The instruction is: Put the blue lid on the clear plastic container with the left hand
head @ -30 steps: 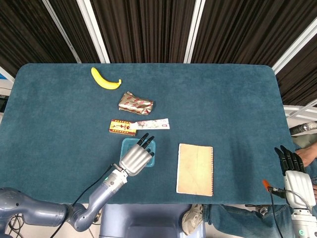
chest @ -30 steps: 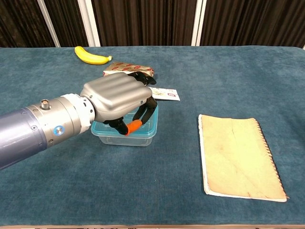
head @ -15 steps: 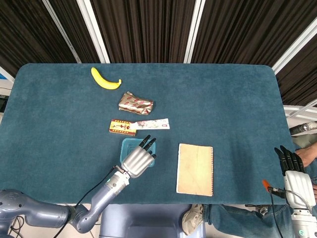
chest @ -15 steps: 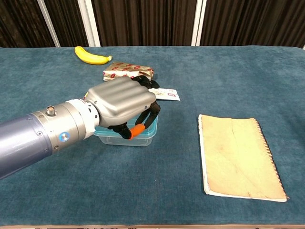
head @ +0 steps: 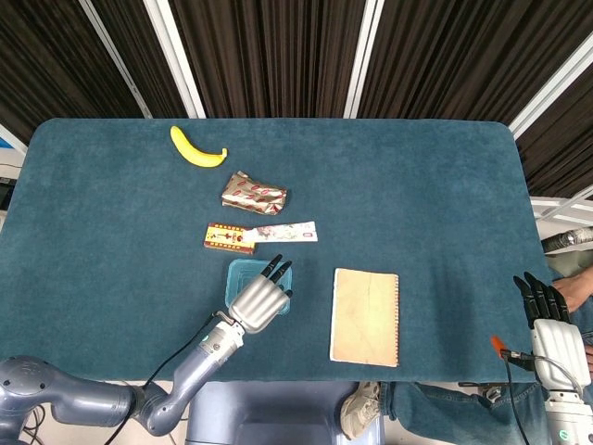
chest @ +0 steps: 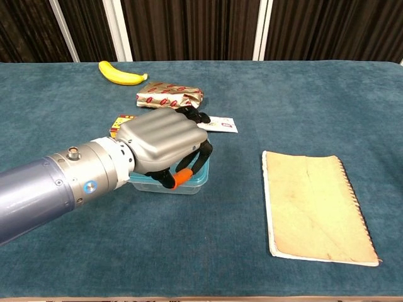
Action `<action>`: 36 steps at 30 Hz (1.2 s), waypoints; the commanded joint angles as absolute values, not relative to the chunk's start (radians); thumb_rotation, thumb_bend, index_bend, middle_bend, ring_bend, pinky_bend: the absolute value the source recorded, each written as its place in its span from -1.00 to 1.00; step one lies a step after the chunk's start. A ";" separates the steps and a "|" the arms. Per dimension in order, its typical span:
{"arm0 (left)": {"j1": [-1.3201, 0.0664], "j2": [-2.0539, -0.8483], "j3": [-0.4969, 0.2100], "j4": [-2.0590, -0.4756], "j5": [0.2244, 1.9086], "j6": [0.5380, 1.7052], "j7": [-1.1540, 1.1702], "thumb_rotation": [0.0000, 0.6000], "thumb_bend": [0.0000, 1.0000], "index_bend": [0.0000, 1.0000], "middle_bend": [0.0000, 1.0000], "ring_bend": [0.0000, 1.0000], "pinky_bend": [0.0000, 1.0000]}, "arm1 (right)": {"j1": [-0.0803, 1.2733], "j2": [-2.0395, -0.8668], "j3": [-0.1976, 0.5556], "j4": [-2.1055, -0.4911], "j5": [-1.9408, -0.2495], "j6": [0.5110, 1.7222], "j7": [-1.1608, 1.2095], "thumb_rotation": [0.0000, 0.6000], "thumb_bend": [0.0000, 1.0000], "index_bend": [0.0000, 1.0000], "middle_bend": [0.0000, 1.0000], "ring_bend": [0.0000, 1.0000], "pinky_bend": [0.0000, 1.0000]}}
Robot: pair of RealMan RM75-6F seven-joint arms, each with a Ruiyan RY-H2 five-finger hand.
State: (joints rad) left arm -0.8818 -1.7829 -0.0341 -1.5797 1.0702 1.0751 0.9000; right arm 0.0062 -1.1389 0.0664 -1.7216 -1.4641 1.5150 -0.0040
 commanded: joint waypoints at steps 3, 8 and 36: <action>-0.878 -1.794 -0.025 -1.562 1.071 1.068 0.911 1.00 -0.02 0.24 0.15 -0.91 -1.00 | 0.006 -1.139 0.066 -1.722 -1.465 1.515 -0.003 1.00 -0.46 -0.96 -1.00 -1.00 -1.00; -0.871 -1.807 -0.017 -1.540 1.083 1.067 0.909 1.00 -0.02 0.24 0.15 -0.91 -1.00 | 0.006 -1.139 0.066 -1.721 -1.466 1.516 -0.005 1.00 -0.46 -0.96 -1.00 -1.00 -1.00; -0.833 -1.776 -0.064 -1.539 1.144 1.100 0.852 1.00 -0.03 0.10 0.03 -0.91 -1.00 | 0.004 -1.142 0.069 -1.719 -1.466 1.523 -0.009 1.00 -0.46 -0.96 -1.00 -1.00 -1.00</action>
State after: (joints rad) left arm -0.8346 -1.7932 -0.0422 -1.5117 1.1295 1.0794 0.8667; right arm 0.0044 -1.1422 0.0695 -1.7191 -1.4660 1.5233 -0.0092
